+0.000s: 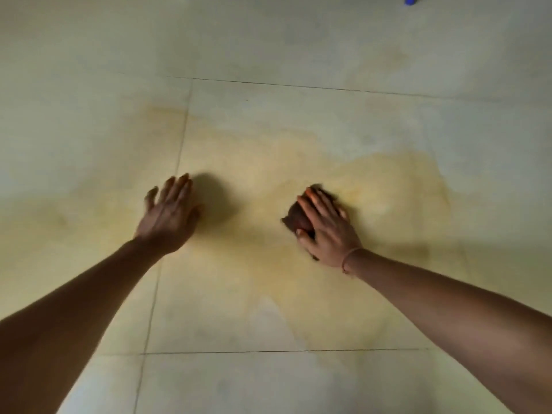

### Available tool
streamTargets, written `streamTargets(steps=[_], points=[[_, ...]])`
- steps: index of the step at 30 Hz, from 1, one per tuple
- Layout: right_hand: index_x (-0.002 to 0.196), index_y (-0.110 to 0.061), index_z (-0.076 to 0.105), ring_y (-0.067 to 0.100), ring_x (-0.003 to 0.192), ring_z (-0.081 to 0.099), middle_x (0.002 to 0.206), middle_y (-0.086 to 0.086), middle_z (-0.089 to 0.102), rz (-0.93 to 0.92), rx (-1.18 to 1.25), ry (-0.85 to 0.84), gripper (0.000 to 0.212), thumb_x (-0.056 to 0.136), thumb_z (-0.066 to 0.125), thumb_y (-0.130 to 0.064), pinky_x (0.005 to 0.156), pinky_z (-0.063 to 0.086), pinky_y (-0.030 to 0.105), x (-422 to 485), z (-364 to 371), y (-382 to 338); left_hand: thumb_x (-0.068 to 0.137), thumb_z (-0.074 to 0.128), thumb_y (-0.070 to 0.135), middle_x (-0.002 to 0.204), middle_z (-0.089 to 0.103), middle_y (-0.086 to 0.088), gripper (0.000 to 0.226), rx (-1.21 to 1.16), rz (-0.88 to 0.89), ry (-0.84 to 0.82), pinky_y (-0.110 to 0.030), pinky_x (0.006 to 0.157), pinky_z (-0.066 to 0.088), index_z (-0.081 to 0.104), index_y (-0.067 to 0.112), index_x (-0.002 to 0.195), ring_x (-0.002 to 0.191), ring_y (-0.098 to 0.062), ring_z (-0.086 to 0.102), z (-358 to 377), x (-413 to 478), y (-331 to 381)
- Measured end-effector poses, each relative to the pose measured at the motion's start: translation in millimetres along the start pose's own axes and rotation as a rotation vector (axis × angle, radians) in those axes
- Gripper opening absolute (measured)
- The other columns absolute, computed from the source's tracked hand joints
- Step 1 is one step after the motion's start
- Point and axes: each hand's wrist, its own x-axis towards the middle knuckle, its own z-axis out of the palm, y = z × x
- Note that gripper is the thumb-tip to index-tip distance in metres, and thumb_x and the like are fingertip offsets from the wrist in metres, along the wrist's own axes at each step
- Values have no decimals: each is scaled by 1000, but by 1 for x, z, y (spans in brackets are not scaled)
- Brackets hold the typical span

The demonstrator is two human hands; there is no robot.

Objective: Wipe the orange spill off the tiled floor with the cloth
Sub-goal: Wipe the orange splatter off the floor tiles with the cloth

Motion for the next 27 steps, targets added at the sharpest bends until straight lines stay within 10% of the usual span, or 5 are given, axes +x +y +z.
streamTargets(steps=[4, 11, 17, 23, 27], points=[[151, -18, 27, 29, 147, 16, 160, 10, 21, 404, 70, 103, 71, 89, 42, -48, 115, 21, 47, 73, 2, -70, 95, 29, 48, 158, 21, -9, 67, 10, -71, -16, -55, 111, 18, 22, 8, 149, 143, -26, 20, 1, -35, -64], [146, -20, 36, 25, 148, 18, 157, 8, 29, -394, 67, -54, 71, 83, 47, -52, 116, 22, 47, -39, 43, -188, 99, 27, 38, 161, 7, -7, 63, -98, -15, -40, -48, 116, 9, 12, 8, 152, 147, -24, 6, 12, -47, -89], [151, -20, 27, 26, 148, 13, 161, 8, 20, 157, 45, 57, 73, 87, 46, -48, 116, 18, 46, 31, 29, -182, 101, 33, 32, 161, 4, -7, 61, -120, -8, -49, -47, 117, 4, 10, 7, 152, 147, -22, 1, 17, -44, -92], [147, -18, 37, 26, 148, 21, 158, 9, 27, -343, 18, -33, 72, 84, 48, -50, 113, 27, 50, -75, 41, -162, 100, 35, 30, 160, 11, -6, 58, -65, -2, 12, -48, 116, 5, 17, 8, 151, 147, -24, 8, 9, -54, -56], [150, -18, 30, 27, 147, 18, 160, 10, 21, 351, 46, 67, 69, 88, 41, -46, 114, 23, 49, -33, 20, -104, 100, 35, 30, 159, 19, -5, 56, -109, 158, -26, -43, 115, 10, 22, 10, 150, 146, -21, 14, 21, -51, -2]])
